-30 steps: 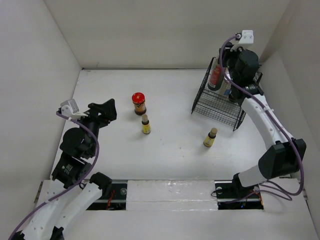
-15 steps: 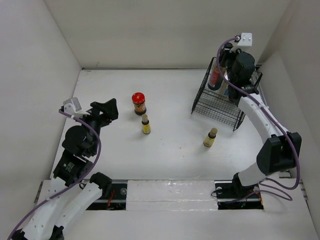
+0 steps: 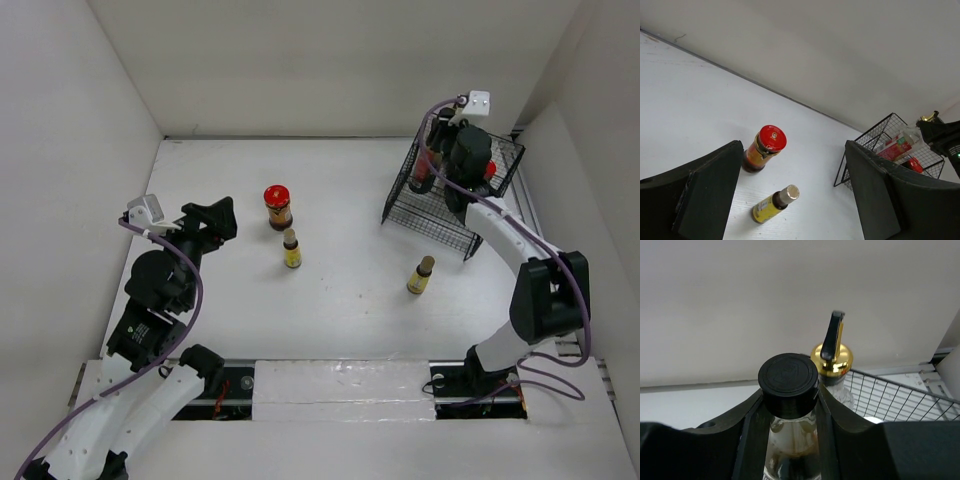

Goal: Organize the condiment bottles

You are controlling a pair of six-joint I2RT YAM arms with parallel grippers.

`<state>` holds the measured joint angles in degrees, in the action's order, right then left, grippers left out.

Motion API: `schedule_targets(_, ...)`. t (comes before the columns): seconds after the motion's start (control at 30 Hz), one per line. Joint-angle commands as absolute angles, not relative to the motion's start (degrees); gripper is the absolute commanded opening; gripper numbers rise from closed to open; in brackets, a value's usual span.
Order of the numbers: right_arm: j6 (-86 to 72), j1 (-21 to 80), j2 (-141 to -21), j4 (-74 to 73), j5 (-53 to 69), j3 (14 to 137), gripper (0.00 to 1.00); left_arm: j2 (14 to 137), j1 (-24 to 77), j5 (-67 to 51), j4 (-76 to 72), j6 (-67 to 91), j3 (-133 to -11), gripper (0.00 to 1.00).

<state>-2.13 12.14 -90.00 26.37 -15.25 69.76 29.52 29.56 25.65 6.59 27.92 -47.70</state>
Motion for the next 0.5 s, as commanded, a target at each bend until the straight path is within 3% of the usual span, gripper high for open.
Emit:
schedule_targets(0.0,-5.3,12.7,-90.4,37.1,-16.0,69.0,0.18,29.7,29.7,25.3,4.1,27.2,-48.2,0.79)
schedule_targets(0.3,-7.6,12.7,-92.1,36.6,-15.5,65.1,0.26,29.2,29.7,24.8,4.1,27.2,-48.2,0.79)
schedule_targets(0.47,-8.3,12.7,-92.1,35.0,-14.2,64.6,0.43,29.2,29.7,24.8,4.1,27.2,-48.2,0.79)
